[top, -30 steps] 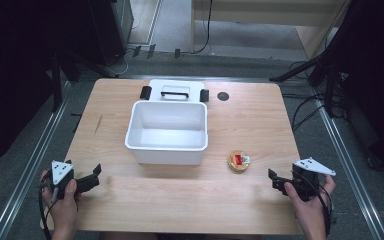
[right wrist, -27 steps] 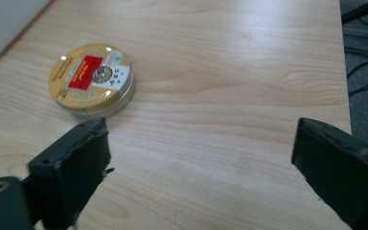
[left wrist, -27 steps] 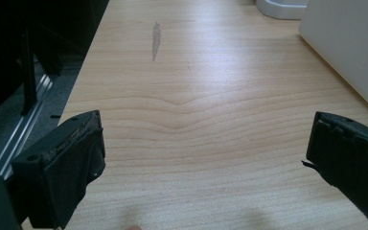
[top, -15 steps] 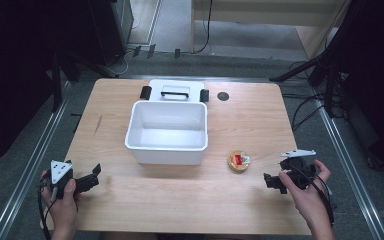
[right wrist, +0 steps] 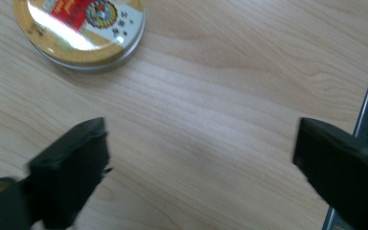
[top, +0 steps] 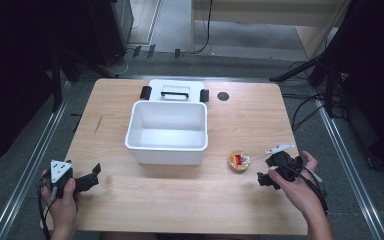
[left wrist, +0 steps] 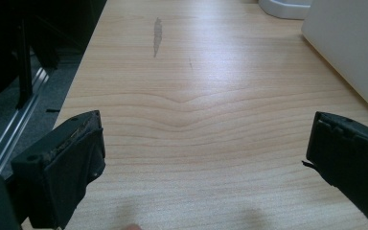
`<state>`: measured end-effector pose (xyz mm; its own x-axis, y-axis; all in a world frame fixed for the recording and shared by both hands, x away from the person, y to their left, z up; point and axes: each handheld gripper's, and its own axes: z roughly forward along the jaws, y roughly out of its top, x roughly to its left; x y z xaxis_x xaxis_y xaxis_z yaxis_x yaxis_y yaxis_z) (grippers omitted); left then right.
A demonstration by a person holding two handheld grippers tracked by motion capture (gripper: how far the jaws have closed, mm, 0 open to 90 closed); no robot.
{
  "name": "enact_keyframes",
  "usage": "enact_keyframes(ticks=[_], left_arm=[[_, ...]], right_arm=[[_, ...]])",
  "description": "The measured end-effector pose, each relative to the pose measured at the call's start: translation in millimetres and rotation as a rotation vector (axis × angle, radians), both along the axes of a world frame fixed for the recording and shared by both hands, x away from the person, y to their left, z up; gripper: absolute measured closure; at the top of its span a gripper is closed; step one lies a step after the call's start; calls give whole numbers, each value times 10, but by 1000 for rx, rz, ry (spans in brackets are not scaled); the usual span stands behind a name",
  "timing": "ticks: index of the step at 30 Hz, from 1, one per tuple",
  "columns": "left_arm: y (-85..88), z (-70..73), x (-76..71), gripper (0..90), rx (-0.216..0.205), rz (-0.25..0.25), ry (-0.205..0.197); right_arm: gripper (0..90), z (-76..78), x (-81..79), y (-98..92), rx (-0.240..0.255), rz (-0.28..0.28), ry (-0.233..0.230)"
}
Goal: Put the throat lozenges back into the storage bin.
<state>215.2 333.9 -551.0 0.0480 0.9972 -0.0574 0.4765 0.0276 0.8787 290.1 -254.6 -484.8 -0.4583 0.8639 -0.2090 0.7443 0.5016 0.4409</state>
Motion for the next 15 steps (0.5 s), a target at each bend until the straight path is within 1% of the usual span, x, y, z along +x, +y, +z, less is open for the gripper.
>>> enact_keyframes(ticks=[1, 2, 3, 5, 7, 8, 9, 11, 13, 14, 15], left_arm=[[0, 0, 1, 0, 0, -1, 0], [0, -1, 2, 0, -1, 1, 1], [2, 0, 2, 0, -1, 1, 2], [3, 0, 4, 0, -1, 2, 4], [4, 1, 5, 0, 0, 0, 7], [3, 0, 7, 0, 0, 0, 7], [2, 0, 8, 0, 1, 0, 8], [1, 0, 9, 0, 3, 0, 10], [1, 0, 10, 0, 4, -1, 10], [1, 0, 10, 0, 4, -1, 10], [3, 0, 10, 0, 2, -1, 11]], right_arm=[[160, 11, 11, 23, -8, -1, -11], [141, 15, 20, 36, -10, -1, -13], [130, 22, 37, 52, -2, 7, 4], [125, 31, 52, 90, -1, 14, 26], [120, 36, 68, 131, -3, 24, 42], [103, 38, 74, 145, 1, 32, 49], [79, 43, 85, 168, 12, 41, 66], [55, 47, 106, 204, 30, 47, 81], [33, 47, 130, 236, 46, 55, 91], [33, 47, 130, 236, 46, 55, 91], [23, 46, 158, 273, 58, 58, 109]])
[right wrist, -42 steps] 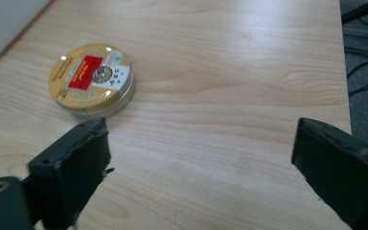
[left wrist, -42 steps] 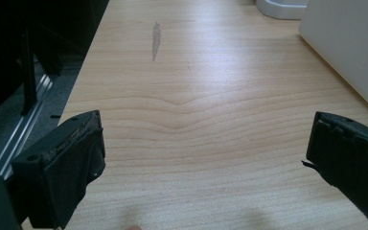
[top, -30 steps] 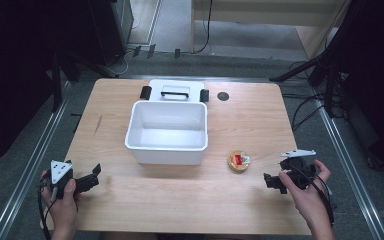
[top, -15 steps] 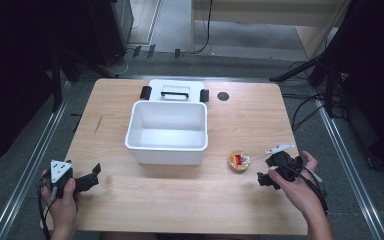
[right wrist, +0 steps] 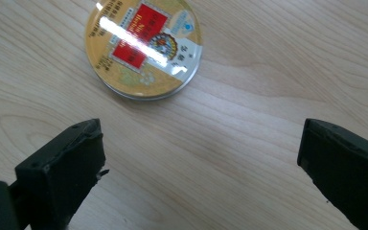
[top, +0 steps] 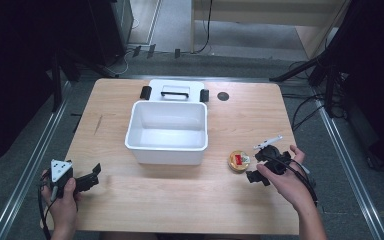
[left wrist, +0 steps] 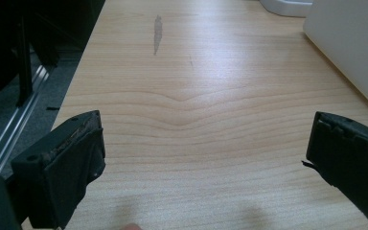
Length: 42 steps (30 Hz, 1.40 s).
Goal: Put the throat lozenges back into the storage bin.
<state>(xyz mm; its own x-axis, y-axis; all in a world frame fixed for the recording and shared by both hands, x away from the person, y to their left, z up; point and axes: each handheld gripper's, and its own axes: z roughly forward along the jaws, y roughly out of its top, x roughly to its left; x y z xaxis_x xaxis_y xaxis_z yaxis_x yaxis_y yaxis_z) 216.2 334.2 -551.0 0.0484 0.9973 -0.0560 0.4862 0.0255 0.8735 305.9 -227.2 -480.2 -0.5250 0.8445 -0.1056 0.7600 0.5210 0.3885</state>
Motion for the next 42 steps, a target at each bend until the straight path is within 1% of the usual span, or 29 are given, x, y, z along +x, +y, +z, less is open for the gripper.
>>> enact_keyframes(ticks=[3, 4, 7, 8, 16, 21, 26, 28, 29, 30, 36, 42], left_arm=[[2, 0, 3, 0, -2, 0, 4], [3, 0, 3, 0, -2, 0, 5], [8, -2, 8, 0, -16, -1, 0], [12, -1, 9, 0, -15, -3, 2], [15, -1, 18, 0, -20, -5, 8], [14, -1, 25, 0, -21, -9, 13], [21, -4, 29, 0, -27, -10, 13], [23, -3, 29, 0, -28, -11, 15], [24, -2, 30, 0, -29, -11, 17], [25, -2, 30, 0, -29, -12, 18], [26, -2, 32, 0, -31, -11, 21], [28, -3, 33, 0, -33, -11, 19]], right_arm=[[13, -5, 28, 45, 11, 7, 14], [5, -6, 41, 69, 17, 16, 27], [0, -12, 71, 125, 34, 23, 39], [0, -18, 86, 147, 38, 24, 49], [0, -45, 193, 290, 45, 22, 95], [0, -59, 261, 371, 42, 11, 114], [26, -95, 342, 440, 43, -23, 128], [30, -104, 357, 452, 40, -31, 128], [48, -122, 386, 474, 34, -52, 128], [53, -132, 401, 483, 34, -59, 127], [88, -194, 467, 541, 31, -86, 127], [124, -244, 510, 578, 7, -117, 127]])
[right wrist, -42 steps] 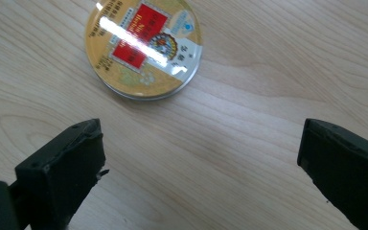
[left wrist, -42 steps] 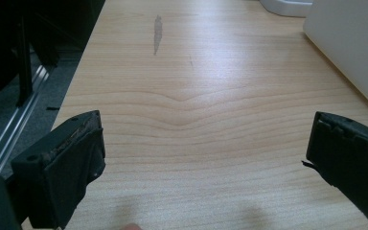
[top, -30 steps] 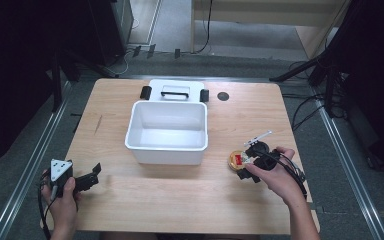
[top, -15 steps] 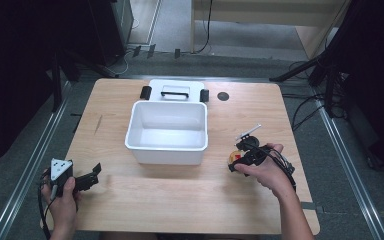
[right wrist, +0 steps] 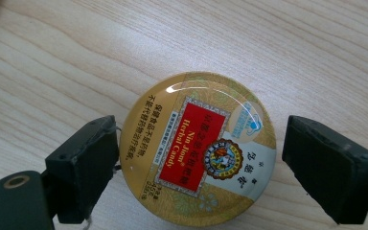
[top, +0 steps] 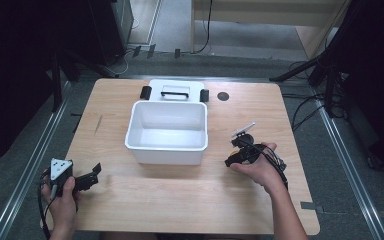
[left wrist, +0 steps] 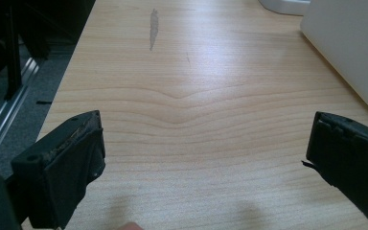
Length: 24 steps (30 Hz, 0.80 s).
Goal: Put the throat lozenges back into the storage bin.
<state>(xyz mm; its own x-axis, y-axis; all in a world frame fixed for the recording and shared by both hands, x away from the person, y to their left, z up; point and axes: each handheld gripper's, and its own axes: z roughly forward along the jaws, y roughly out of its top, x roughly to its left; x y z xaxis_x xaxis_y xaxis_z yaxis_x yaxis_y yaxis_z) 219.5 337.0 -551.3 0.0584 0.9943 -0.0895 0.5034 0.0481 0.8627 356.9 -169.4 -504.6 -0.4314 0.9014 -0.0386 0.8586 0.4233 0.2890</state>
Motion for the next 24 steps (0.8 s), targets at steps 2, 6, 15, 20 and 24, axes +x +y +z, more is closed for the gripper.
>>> enact_keyframes(ticks=[2, 6, 15, 20, 24], left_arm=[[0, 0, 0, 0, -1, 0, 1], [1, -2, 3, 0, -4, -1, 0], [5, -2, 3, 0, -7, -2, 3], [6, 0, 3, 0, -7, -2, 5], [6, -1, 4, 0, -7, -1, 4]], right_arm=[[129, -15, 4, 12, -8, -11, 8], [149, -42, 26, 5, -22, -37, 25], [202, -39, 21, 9, -20, -31, 25], [203, 5, 12, -10, 0, -29, 9], [203, 51, 10, -27, 13, -30, -3]])
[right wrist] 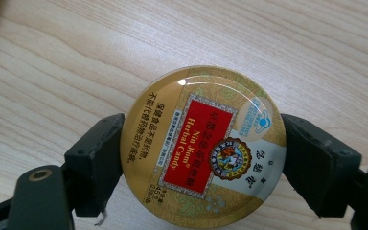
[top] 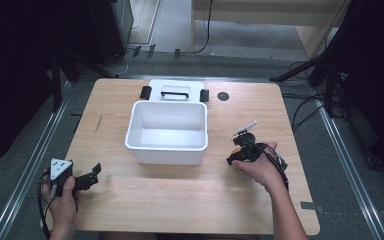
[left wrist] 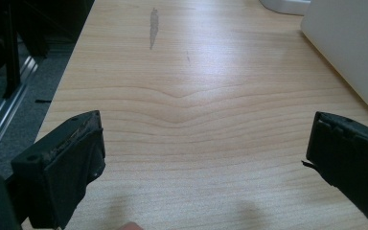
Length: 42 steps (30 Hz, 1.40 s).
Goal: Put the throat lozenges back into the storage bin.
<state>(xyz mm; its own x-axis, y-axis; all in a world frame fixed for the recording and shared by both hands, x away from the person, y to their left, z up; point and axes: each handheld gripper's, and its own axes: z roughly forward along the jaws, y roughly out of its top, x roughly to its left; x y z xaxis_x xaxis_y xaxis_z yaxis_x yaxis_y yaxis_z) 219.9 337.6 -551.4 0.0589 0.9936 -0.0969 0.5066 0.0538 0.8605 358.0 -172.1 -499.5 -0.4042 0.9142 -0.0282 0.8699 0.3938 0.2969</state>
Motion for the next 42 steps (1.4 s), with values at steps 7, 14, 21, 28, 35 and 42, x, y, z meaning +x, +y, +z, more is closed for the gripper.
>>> enact_keyframes(ticks=[7, 14, 21, 28, 35, 42], left_arm=[[1, 0, 0, 0, -2, 1, 0], [8, -1, 0, 0, -10, 2, -2], [12, -1, 0, 0, -12, 1, -2], [18, -1, 0, 0, -17, 2, 1], [24, -1, 0, 0, -22, 3, 2], [28, 0, -1, 0, -24, 4, 2]], right_arm=[[203, 110, -6, -27, 5, 12, -26], [203, 262, 24, -35, 27, 56, -56], [204, 352, 52, 0, 33, 142, -90], [203, 466, 73, 52, 16, 217, -112], [204, 606, 83, 108, 10, 240, -134], [203, 769, 113, 166, 6, 254, -154]])
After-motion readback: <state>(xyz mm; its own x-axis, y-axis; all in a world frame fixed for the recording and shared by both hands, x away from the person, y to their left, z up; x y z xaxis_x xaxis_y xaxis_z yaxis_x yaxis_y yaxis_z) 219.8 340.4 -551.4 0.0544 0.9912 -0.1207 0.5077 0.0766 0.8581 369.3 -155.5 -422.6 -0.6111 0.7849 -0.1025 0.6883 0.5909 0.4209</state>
